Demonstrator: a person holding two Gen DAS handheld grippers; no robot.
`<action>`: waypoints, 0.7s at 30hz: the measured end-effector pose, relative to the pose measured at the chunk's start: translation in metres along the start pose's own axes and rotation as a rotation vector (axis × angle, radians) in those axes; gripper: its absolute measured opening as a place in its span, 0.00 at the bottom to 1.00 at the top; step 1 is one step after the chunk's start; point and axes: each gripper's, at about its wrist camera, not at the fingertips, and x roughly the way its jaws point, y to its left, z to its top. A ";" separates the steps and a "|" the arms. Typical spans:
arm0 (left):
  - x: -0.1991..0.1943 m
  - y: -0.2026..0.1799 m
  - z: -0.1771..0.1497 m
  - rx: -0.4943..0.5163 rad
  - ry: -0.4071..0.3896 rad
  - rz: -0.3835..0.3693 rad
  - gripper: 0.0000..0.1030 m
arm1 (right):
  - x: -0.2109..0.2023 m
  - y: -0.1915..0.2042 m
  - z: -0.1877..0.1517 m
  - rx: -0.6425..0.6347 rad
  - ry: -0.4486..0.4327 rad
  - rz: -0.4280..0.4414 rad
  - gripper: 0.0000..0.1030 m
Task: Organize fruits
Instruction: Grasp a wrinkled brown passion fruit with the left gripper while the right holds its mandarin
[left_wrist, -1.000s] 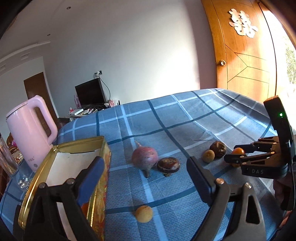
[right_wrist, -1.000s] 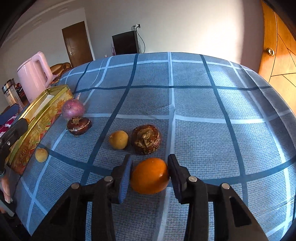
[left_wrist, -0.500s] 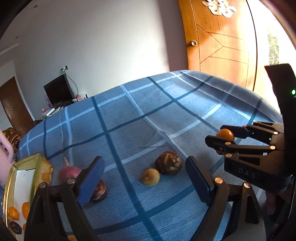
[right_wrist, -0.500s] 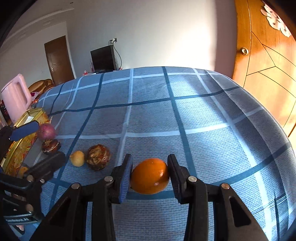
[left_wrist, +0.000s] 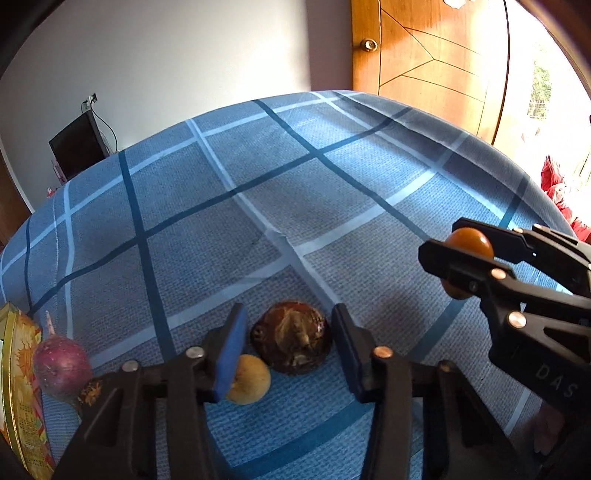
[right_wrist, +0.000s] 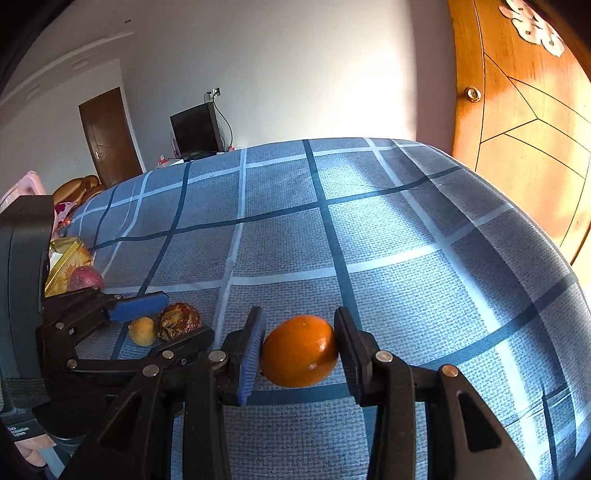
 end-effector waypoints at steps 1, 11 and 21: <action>0.000 0.000 0.000 0.003 0.000 -0.001 0.43 | 0.000 0.000 0.000 -0.001 -0.002 -0.002 0.40; -0.020 -0.002 -0.004 0.013 -0.084 0.024 0.43 | -0.012 0.000 -0.001 -0.010 -0.055 0.012 0.40; -0.032 0.000 -0.004 0.000 -0.164 0.069 0.43 | -0.022 0.004 -0.003 -0.036 -0.106 0.023 0.40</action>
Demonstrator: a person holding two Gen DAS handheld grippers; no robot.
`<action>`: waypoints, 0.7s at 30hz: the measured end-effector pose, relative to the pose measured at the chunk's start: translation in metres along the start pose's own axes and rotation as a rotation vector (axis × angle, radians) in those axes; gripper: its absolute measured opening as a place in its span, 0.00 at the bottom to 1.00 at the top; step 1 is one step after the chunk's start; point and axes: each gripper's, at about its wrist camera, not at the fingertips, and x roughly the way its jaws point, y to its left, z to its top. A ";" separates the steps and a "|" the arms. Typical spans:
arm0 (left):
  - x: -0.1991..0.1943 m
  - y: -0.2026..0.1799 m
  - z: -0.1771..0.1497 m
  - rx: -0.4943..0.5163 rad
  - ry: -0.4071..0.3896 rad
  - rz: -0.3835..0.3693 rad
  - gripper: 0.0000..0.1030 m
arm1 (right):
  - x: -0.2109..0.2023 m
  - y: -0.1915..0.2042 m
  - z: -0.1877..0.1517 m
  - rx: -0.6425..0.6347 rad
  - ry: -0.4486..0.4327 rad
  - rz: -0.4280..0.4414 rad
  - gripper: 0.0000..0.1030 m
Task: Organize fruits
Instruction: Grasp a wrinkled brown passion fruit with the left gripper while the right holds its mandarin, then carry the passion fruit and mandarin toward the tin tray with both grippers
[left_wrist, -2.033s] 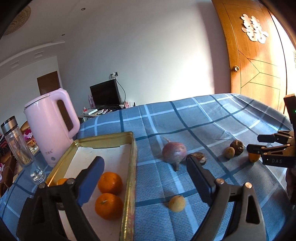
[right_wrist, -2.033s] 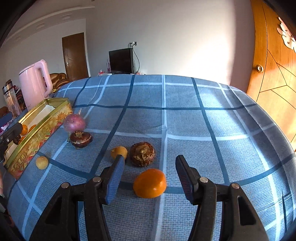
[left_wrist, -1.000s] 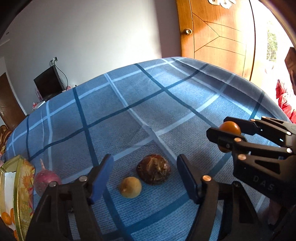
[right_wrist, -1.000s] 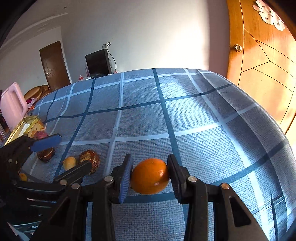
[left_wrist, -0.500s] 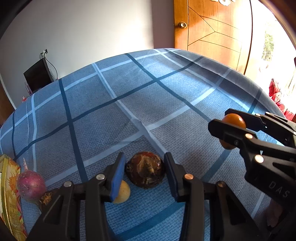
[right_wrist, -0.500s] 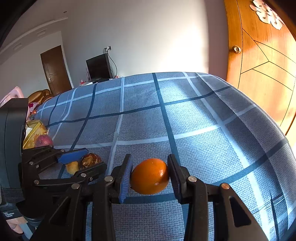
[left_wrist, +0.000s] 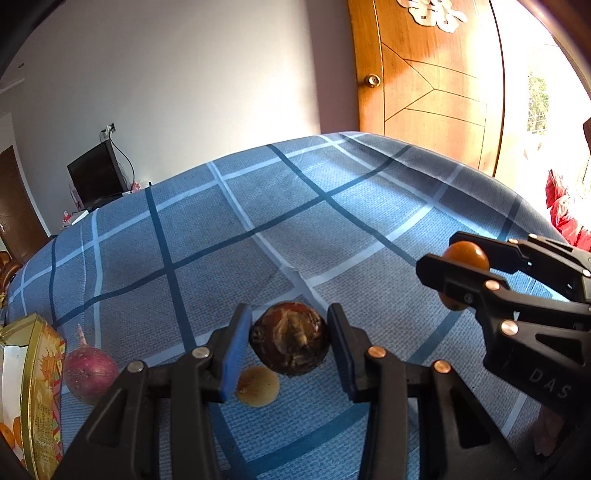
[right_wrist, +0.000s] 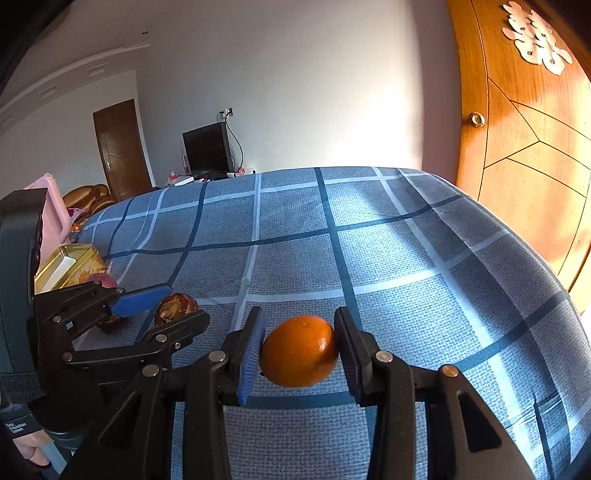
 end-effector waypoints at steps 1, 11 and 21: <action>-0.002 0.001 -0.001 -0.001 -0.009 0.004 0.43 | -0.001 0.000 0.000 -0.002 -0.004 0.000 0.40; -0.016 0.000 -0.001 -0.001 -0.085 0.041 0.43 | -0.010 0.005 0.000 -0.028 -0.058 0.016 0.40; -0.026 -0.001 -0.003 -0.001 -0.132 0.065 0.43 | -0.017 0.006 -0.001 -0.044 -0.098 0.025 0.40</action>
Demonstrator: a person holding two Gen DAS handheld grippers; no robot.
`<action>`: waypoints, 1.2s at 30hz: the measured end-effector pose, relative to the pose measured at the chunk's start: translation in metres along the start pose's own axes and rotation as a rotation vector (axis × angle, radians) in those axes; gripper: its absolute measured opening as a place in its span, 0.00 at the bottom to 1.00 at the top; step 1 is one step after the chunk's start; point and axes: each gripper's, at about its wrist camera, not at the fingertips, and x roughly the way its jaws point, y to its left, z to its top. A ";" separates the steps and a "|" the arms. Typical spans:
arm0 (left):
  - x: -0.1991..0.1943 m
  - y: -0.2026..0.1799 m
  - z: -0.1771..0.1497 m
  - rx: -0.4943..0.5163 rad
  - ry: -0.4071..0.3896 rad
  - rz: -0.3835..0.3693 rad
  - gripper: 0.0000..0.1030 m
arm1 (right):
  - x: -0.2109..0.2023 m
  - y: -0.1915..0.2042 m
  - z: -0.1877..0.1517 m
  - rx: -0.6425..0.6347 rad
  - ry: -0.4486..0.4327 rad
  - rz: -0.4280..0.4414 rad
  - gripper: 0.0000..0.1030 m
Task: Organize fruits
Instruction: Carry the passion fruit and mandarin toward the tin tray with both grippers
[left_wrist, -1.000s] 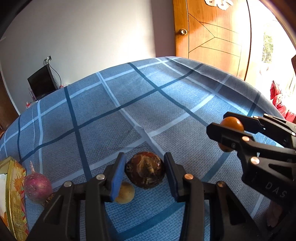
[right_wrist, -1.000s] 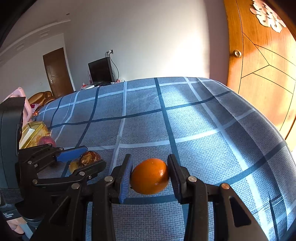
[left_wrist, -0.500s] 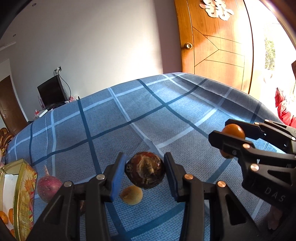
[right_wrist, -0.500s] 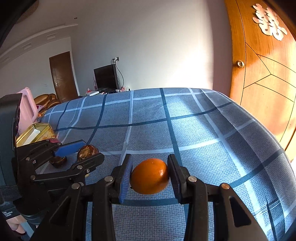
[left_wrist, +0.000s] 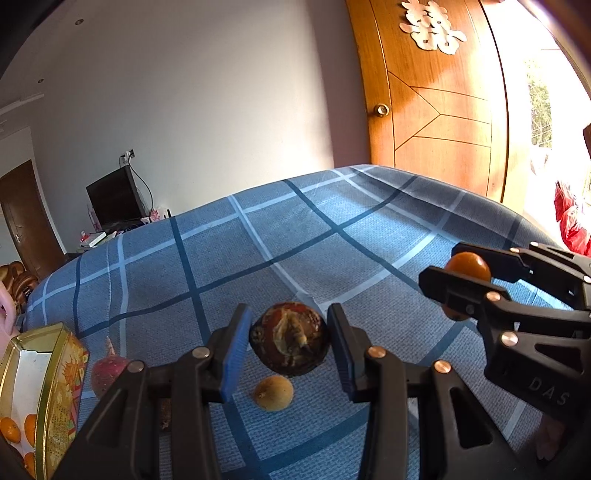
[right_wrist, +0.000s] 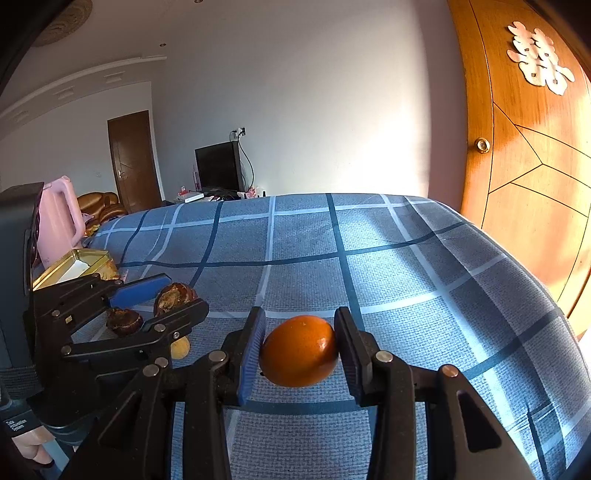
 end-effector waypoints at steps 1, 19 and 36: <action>-0.001 0.000 0.000 0.000 -0.006 0.003 0.43 | -0.001 0.000 0.000 -0.002 -0.005 0.002 0.40; -0.016 0.003 -0.003 -0.018 -0.066 0.029 0.43 | -0.014 0.005 -0.002 -0.028 -0.075 0.016 0.40; -0.026 0.008 -0.006 -0.046 -0.105 0.046 0.43 | -0.025 0.010 -0.003 -0.051 -0.127 0.023 0.40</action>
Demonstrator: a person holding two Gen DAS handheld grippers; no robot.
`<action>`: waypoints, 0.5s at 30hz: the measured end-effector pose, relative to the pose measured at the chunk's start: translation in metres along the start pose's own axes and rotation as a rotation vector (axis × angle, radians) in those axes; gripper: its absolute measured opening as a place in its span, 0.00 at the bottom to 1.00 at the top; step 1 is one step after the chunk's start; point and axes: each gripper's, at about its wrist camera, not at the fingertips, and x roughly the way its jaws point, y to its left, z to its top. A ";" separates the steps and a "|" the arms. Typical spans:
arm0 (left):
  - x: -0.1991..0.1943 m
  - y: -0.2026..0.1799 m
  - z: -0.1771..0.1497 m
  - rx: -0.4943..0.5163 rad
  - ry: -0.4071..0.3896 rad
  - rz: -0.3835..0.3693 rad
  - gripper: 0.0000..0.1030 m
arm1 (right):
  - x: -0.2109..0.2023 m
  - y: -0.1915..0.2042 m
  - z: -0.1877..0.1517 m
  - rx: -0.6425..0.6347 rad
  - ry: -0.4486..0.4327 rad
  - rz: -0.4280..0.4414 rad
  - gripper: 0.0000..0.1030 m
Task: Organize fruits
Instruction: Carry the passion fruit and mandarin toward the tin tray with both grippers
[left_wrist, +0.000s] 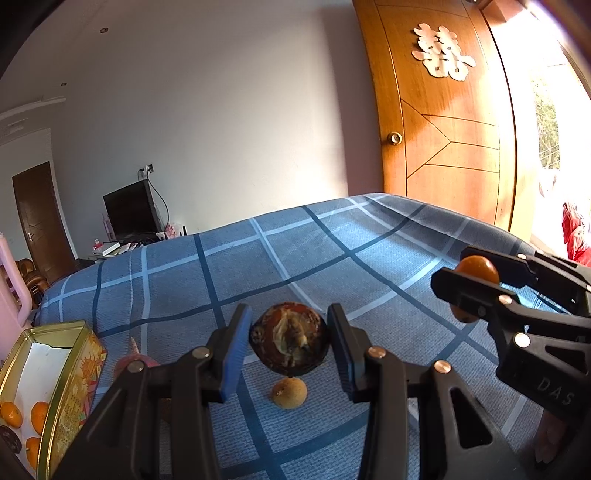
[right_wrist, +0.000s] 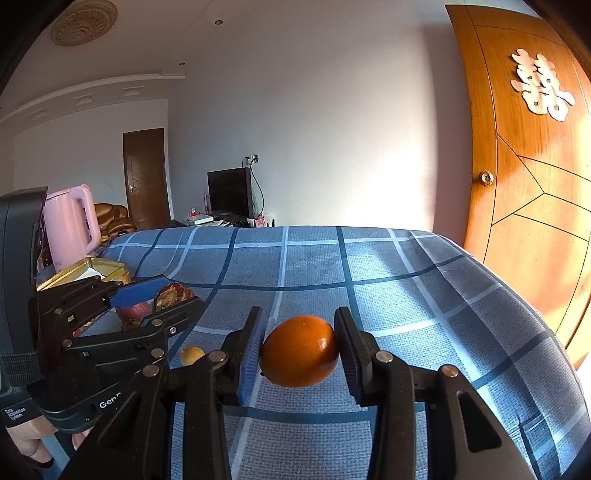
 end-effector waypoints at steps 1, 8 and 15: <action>-0.001 0.000 0.000 -0.001 -0.003 0.002 0.43 | 0.000 0.000 0.000 -0.002 -0.003 0.001 0.40; -0.006 0.003 -0.001 -0.017 -0.025 0.015 0.43 | -0.005 0.002 0.000 -0.014 -0.026 0.007 0.40; -0.011 0.007 -0.002 -0.033 -0.047 0.027 0.43 | -0.008 0.003 0.000 -0.024 -0.045 0.008 0.40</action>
